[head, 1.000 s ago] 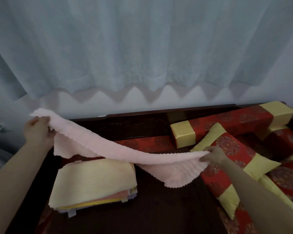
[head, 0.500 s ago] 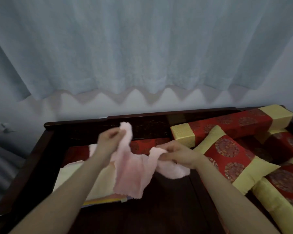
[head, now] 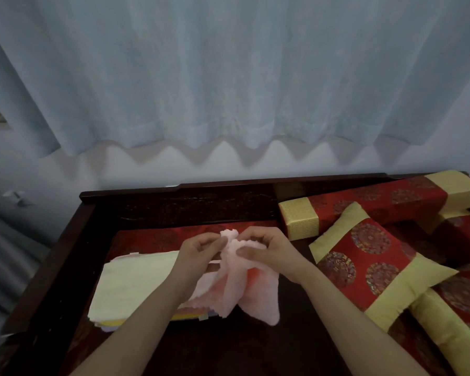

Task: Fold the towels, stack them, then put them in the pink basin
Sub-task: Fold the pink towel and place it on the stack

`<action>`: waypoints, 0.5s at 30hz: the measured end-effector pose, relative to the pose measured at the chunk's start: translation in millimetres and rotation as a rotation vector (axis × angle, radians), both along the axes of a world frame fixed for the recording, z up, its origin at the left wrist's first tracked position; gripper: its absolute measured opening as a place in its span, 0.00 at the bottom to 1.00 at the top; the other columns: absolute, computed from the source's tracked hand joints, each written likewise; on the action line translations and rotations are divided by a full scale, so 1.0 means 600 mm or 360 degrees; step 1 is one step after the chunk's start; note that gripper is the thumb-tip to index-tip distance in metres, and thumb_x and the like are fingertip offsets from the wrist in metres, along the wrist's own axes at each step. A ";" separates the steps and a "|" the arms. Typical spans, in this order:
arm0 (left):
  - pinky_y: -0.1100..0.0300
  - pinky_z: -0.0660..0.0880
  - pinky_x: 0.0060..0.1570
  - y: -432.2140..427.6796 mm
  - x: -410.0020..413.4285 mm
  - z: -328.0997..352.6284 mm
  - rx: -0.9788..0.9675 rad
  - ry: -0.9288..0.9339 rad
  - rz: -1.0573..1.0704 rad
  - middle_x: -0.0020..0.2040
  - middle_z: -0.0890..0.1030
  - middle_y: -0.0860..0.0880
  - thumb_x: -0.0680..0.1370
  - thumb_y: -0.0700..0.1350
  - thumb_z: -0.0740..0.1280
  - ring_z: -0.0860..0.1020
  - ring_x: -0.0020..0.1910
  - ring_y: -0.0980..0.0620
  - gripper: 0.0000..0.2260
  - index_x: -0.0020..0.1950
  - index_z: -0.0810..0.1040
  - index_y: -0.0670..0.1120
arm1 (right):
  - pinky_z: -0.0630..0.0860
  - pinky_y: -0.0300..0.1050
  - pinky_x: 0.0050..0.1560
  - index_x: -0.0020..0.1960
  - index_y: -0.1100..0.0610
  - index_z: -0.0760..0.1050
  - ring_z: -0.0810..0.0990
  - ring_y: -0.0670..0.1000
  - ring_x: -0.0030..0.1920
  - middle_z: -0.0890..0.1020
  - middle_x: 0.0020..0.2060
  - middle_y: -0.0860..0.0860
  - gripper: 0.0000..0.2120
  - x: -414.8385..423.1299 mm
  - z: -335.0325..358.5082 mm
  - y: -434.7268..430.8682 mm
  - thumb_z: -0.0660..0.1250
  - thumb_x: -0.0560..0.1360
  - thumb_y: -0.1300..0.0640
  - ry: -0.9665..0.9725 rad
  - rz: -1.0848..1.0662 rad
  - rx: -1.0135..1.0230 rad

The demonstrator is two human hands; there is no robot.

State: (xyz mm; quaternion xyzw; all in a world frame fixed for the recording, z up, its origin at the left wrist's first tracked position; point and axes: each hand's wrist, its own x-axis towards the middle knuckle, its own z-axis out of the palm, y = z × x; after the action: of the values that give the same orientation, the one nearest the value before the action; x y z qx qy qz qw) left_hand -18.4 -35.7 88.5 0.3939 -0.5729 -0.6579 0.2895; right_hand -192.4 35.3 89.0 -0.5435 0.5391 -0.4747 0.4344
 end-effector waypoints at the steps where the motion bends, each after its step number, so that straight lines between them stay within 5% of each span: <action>1: 0.65 0.76 0.34 0.003 0.001 0.000 0.0010 0.0008 -0.0022 0.35 0.83 0.50 0.78 0.41 0.66 0.81 0.35 0.56 0.07 0.47 0.83 0.41 | 0.77 0.38 0.46 0.49 0.58 0.81 0.81 0.44 0.45 0.83 0.43 0.47 0.07 0.002 -0.002 -0.001 0.71 0.72 0.64 -0.0002 -0.0037 -0.0014; 4: 0.62 0.78 0.38 0.007 0.005 -0.004 0.0042 0.0028 -0.0084 0.39 0.84 0.46 0.78 0.42 0.65 0.83 0.39 0.53 0.09 0.48 0.83 0.39 | 0.77 0.38 0.45 0.48 0.58 0.80 0.81 0.44 0.45 0.83 0.42 0.48 0.07 0.006 -0.009 -0.004 0.72 0.71 0.64 0.0034 -0.0111 -0.0088; 10: 0.55 0.81 0.45 0.004 0.020 -0.018 -0.0163 -0.0064 -0.0029 0.41 0.85 0.45 0.75 0.40 0.70 0.83 0.43 0.48 0.04 0.47 0.83 0.41 | 0.75 0.37 0.39 0.47 0.61 0.74 0.76 0.51 0.36 0.78 0.37 0.64 0.11 0.009 -0.024 -0.005 0.74 0.70 0.60 0.0145 -0.0137 -0.0060; 13: 0.54 0.80 0.45 -0.003 0.052 -0.037 -0.0067 0.0060 0.0159 0.37 0.81 0.49 0.78 0.41 0.64 0.80 0.40 0.51 0.05 0.44 0.78 0.42 | 0.72 0.39 0.38 0.46 0.52 0.76 0.74 0.47 0.36 0.79 0.40 0.59 0.12 0.000 -0.061 -0.007 0.75 0.67 0.52 0.0676 0.0022 0.0134; 15: 0.52 0.78 0.45 -0.004 0.091 -0.065 0.0074 0.0146 0.0333 0.40 0.80 0.48 0.80 0.43 0.62 0.79 0.42 0.51 0.07 0.44 0.76 0.45 | 0.67 0.40 0.37 0.42 0.56 0.76 0.71 0.46 0.34 0.77 0.36 0.54 0.12 0.001 -0.096 -0.006 0.74 0.68 0.49 0.1031 0.0154 0.0272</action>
State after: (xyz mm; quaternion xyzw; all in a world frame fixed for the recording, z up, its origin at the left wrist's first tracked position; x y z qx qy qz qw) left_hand 35.9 -37.9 49.6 0.4277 -0.4994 -0.6546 0.3731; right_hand -191.7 31.5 31.2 -0.6527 0.6605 -0.2094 0.3064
